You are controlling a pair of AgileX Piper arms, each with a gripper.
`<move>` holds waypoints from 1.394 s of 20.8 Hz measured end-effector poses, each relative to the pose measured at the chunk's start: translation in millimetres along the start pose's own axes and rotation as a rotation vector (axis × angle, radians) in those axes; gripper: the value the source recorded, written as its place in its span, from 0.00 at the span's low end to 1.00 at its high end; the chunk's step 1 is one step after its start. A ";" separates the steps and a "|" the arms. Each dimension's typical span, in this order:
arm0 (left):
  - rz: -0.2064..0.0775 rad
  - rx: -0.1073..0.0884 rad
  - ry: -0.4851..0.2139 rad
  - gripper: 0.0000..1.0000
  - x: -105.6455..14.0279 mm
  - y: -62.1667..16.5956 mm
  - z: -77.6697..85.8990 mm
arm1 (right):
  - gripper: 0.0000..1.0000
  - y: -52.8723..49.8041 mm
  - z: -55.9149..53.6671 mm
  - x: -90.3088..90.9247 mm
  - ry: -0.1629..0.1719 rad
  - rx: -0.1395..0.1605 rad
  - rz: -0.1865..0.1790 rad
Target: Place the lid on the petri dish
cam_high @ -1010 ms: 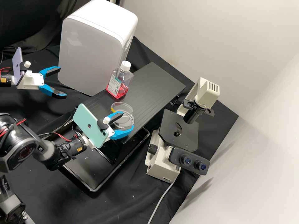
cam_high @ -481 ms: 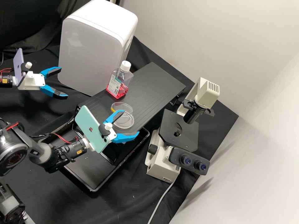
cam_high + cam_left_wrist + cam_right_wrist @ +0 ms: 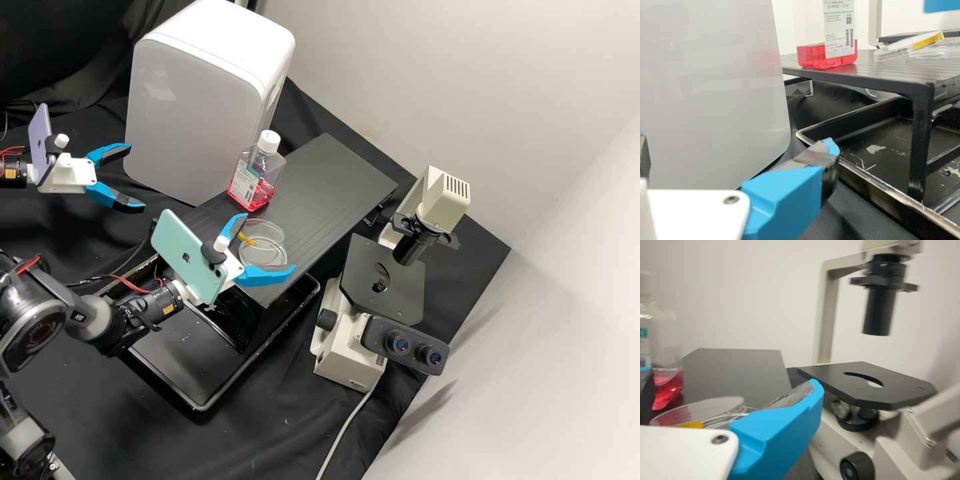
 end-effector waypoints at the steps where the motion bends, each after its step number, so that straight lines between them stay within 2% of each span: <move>1: 0.000 0.000 0.000 1.00 0.0 0.0 0.0 | 1.00 -3.8 -1.9 2.8 0.005 -0.014 -0.014; 7: 0.000 0.000 0.000 1.00 0.0 0.0 0.0 | 1.00 -27.3 -8.4 16.4 0.012 -0.096 -0.087; 10: 0.000 0.000 0.000 1.00 0.0 0.0 0.0 | 1.00 -35.8 -4.8 20.9 -0.013 -0.132 -0.112; 13: 0.000 0.000 0.000 1.00 0.0 0.0 0.0 | 1.00 -38.9 0.0 21.4 -0.040 -0.133 -0.116; 26: 0.000 0.000 0.000 1.00 0.0 0.0 0.0 | 1.00 -37.4 -2.5 26.3 -0.035 -0.127 -0.100; 27: 0.000 0.000 0.000 1.00 0.0 0.0 0.0 | 1.00 -37.4 -2.6 26.5 -0.035 -0.130 -0.100; 29: 0.000 0.000 0.000 1.00 0.0 0.0 0.0 | 1.00 -36.3 -2.7 27.7 -0.041 -0.161 -0.091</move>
